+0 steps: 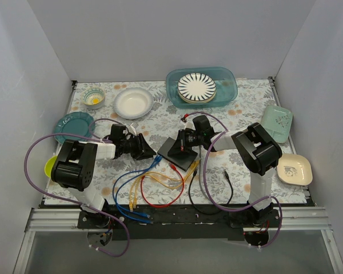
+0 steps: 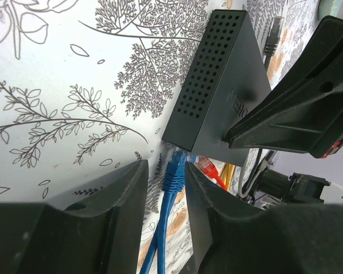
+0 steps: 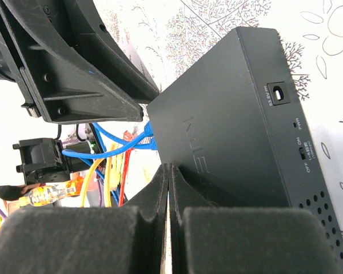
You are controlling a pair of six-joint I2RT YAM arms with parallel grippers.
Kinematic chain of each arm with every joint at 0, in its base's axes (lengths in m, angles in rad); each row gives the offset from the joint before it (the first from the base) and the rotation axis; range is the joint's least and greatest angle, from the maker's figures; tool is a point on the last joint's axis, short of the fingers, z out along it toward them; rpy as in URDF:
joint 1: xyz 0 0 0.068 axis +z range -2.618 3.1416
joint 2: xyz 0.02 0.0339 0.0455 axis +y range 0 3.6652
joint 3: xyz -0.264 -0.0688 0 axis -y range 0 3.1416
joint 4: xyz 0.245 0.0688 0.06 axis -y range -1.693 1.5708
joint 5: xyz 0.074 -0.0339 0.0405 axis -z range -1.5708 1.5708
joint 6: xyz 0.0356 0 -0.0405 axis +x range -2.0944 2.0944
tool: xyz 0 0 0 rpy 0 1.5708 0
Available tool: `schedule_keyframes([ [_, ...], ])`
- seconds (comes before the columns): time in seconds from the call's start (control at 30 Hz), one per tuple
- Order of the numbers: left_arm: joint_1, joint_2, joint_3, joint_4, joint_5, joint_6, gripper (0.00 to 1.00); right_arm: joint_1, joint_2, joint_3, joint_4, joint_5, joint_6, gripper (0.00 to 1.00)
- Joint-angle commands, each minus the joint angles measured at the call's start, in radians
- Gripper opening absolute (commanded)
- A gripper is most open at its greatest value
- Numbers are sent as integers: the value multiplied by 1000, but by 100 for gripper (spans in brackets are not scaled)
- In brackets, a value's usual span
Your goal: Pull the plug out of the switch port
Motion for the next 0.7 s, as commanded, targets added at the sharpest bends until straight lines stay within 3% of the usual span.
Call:
schedule_keyframes([
  [0.0, -14, 12, 4, -78, -58, 79, 34, -5, 31, -23, -122, 110, -62, 1],
  [0.27, -90, 37, 28, -74, -75, 96, 34, -5, 39, -17, -124, 111, -62, 1],
  [0.57, -90, 43, 27, -75, -103, 88, 32, -5, 40, -14, -129, 111, -62, 1],
  [0.67, -66, 52, 8, -35, -54, 50, 31, -5, 40, -15, -127, 110, -62, 1],
])
